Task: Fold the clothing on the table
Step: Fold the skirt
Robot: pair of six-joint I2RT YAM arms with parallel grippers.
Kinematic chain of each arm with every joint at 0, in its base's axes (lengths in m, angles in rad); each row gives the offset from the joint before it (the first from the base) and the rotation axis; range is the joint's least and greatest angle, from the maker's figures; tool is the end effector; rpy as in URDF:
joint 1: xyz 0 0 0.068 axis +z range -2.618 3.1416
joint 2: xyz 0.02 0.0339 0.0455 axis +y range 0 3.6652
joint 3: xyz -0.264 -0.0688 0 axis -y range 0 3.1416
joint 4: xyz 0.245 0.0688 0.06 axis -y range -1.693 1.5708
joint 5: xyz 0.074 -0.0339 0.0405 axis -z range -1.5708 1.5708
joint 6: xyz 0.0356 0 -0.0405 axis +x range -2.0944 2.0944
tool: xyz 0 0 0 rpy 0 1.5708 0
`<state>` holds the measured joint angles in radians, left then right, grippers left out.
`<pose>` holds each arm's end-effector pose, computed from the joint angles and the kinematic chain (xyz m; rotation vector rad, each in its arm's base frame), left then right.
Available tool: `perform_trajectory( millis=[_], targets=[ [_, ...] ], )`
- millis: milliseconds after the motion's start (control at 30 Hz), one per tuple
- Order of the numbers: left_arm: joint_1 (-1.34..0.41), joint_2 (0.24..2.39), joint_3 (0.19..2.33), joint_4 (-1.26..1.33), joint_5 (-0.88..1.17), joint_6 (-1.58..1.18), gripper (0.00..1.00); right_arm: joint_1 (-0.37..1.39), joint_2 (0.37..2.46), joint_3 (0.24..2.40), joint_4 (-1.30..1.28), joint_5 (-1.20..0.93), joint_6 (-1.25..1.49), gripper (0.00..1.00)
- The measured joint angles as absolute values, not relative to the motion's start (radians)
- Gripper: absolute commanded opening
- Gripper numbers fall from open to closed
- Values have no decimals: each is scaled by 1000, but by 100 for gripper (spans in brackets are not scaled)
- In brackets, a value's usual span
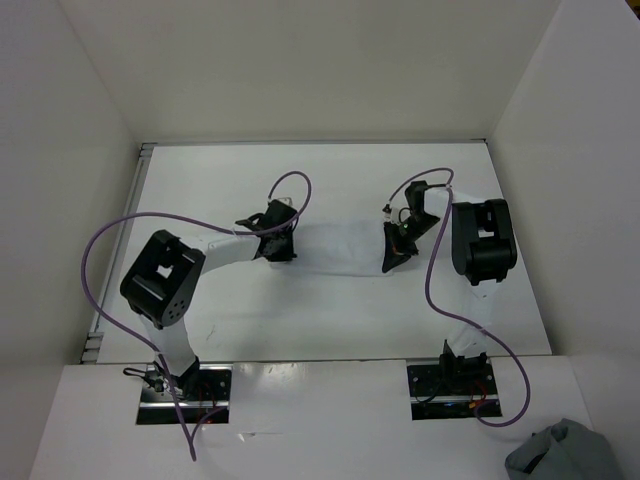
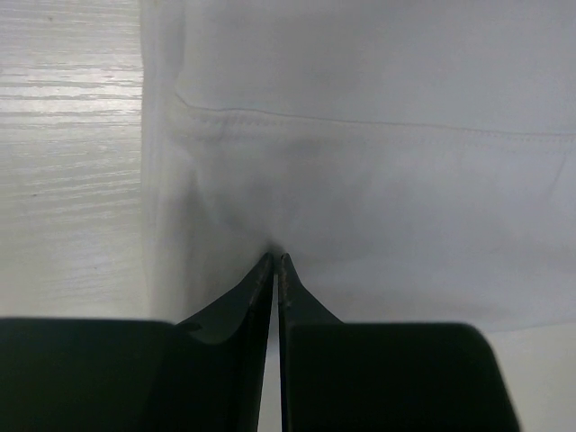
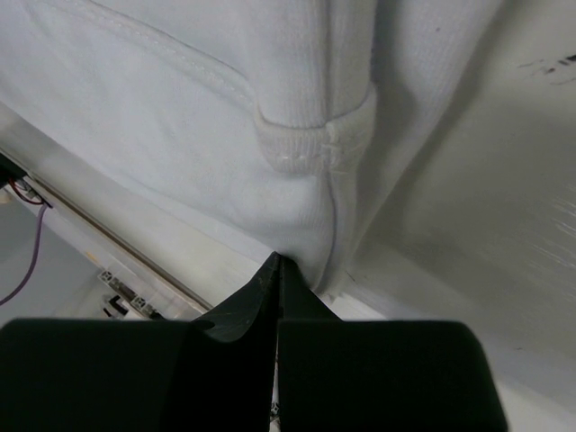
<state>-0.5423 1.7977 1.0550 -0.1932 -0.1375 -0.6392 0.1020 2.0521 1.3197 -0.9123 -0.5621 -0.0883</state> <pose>0.3154 -0.1843 0.1613 -0.1791 2.5165 -0.3173 0.3530 0.0552 0.1245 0.2486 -2.9362 -0.8499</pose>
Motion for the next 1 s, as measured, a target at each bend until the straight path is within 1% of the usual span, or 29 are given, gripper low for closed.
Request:
perform_trajectory(
  millis=[367,500,633,733,767,800,833,867,900,1000],
  targets=[
    [-527,1777,1048,-235,-230,-684,13,102,2040,1307,-897,-545,-46,0],
    [-522,1805,1091,-269,-234,-681,14,94,2040,1320,-897,-525,-26,0],
    [-522,1850,1150,-271,-223,-681,14,45,2040,1351,-867,-491,-14,0],
    [-522,1852,1158,-270,-215,-681,17,-9,2039,1364,-826,-488,-12,0],
    [-522,1850,1158,-267,-211,-681,17,-28,2037,1365,-812,-493,-12,3],
    [-522,1845,1158,-266,-208,-680,18,-44,2032,1365,-801,-502,-15,14],
    [-522,1837,1158,-269,-208,-679,18,-60,2025,1367,-796,-512,-24,20],
    [-521,1826,1158,-274,-209,-677,20,-76,2016,1369,-792,-516,-32,33],
    [-519,1813,1158,-278,-211,-675,21,-94,2004,1376,-791,-524,-50,59],
    [-516,1753,1157,-286,-213,-660,21,-132,1979,1420,-794,-546,-92,75]
  ],
)
